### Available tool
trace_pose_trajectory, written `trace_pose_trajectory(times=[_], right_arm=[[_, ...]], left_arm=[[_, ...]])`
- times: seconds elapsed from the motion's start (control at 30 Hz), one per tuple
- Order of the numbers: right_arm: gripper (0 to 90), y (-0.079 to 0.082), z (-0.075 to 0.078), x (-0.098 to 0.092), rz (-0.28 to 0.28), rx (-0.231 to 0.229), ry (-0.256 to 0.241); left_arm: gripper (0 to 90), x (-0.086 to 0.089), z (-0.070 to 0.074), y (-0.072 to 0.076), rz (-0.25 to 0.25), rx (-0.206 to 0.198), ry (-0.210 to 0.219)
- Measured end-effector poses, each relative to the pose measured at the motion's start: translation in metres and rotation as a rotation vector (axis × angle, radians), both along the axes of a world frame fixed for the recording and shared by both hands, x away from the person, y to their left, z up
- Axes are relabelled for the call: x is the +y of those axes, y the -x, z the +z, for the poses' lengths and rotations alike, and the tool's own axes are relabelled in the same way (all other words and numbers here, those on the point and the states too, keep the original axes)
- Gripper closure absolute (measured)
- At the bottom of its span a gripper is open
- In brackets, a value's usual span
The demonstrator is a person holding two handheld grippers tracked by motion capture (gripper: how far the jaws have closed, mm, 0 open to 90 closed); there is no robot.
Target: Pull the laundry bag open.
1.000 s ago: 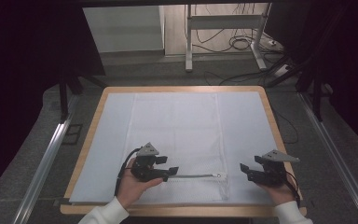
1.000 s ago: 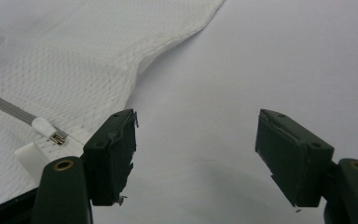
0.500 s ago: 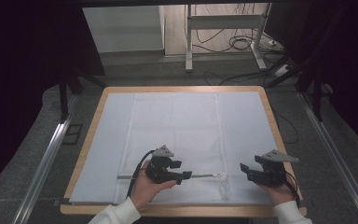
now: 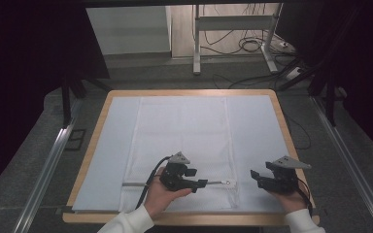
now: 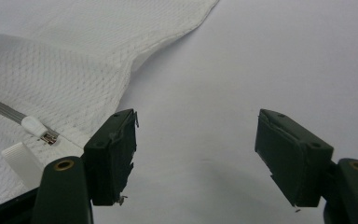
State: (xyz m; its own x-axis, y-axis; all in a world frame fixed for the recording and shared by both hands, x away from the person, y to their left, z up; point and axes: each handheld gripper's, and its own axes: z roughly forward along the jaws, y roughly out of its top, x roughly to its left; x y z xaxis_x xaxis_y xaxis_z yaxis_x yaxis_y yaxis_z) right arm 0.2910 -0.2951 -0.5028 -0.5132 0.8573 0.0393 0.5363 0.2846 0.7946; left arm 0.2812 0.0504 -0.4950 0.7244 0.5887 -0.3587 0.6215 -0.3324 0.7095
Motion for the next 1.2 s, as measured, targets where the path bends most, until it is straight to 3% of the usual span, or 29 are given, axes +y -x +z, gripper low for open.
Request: trace_pose_trajectory(times=[0.7, 1.2], right_arm=[[28.6, 0.0, 0.0, 0.0, -0.003, -0.001, 0.007], [28.6, 0.0, 0.0, -0.001, -0.014, -0.007, 0.008]], left_arm=[[41.2, -0.026, -0.005, -0.001, -0.032, 0.005, -0.022], [45.6, -0.04, -0.013, -0.01, -0.039, 0.055, -0.006]])
